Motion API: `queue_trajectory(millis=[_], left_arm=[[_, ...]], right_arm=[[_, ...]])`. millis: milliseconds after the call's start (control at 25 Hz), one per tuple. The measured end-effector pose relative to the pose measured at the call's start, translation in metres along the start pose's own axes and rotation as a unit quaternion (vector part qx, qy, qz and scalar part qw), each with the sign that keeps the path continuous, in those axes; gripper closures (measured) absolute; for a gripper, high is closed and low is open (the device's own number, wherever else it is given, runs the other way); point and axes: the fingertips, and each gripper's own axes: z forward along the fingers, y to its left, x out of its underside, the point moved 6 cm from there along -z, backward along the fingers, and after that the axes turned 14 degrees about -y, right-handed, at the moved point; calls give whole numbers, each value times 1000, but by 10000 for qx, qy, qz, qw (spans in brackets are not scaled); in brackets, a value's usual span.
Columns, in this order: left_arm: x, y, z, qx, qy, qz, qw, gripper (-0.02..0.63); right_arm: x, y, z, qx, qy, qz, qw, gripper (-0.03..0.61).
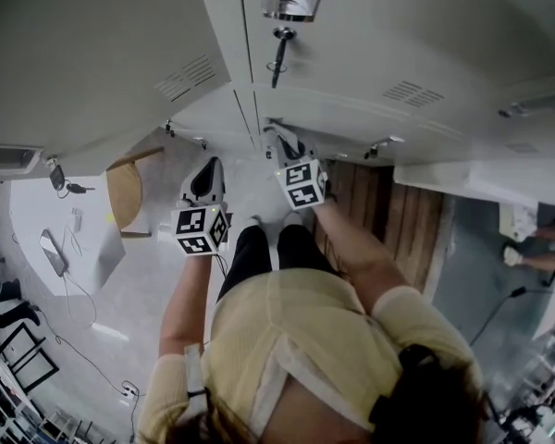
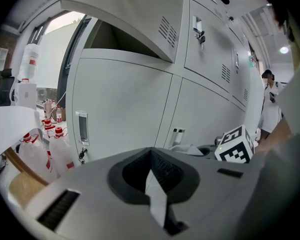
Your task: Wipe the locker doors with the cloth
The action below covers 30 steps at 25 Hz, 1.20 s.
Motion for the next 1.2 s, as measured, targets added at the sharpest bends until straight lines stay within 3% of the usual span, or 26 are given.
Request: queue_trajectory(millis=[360,1200], left_arm=[[9,-4,12,180,126,70,9997,627],[17,-48,57,926,364,171,9949,627]], right_arm=[[11,-23,-14,321,93,-97,9994,569],[31,-85,-66,1279,240,215,9913,568]])
